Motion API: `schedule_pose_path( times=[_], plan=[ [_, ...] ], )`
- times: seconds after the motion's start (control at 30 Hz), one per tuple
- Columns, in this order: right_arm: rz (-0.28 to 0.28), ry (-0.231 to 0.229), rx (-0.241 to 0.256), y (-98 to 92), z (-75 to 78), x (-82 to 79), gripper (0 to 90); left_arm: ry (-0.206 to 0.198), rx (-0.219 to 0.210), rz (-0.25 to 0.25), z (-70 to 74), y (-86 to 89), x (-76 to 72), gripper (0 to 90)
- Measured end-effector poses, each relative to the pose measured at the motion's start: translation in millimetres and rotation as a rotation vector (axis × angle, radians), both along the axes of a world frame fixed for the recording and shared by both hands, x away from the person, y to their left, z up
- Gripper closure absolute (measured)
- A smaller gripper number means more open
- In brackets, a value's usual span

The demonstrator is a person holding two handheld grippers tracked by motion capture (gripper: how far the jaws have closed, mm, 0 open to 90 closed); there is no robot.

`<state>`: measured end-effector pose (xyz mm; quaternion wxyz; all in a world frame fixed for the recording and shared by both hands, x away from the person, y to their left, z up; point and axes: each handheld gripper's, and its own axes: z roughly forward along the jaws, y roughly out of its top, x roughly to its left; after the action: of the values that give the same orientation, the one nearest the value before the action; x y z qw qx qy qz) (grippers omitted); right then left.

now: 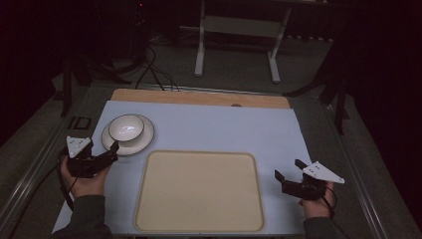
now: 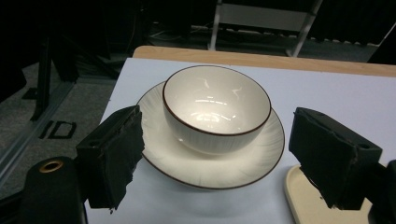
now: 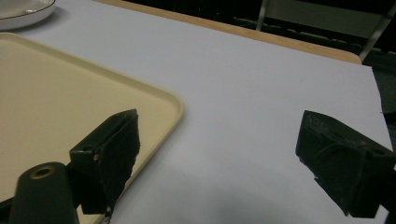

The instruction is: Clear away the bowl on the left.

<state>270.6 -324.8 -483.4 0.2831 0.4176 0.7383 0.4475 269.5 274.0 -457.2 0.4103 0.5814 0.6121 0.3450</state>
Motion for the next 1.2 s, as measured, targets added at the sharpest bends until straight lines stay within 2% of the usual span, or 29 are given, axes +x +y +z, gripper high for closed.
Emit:
schedule_pose_path(
  times=[0.73, 1.03, 1.2],
  plan=[
    [0.002, -0.008, 0.003, 0.2, 0.6, -0.3, 13.4, 0.009, 0.026, 0.011, 6.5, -2.8, 32.6, 18.5],
    [0.006, -0.018, 0.012, -0.1, 1.6, -0.8, 13.4, 0.017, -0.01, 0.025, 1.8, 1.7, 43.5, 19.0],
    [0.009, -0.021, 0.007, 0.9, 1.6, -0.6, 13.4, 0.029, -0.008, 0.026, -1.1, 2.0, 47.7, 19.1]
  ],
)
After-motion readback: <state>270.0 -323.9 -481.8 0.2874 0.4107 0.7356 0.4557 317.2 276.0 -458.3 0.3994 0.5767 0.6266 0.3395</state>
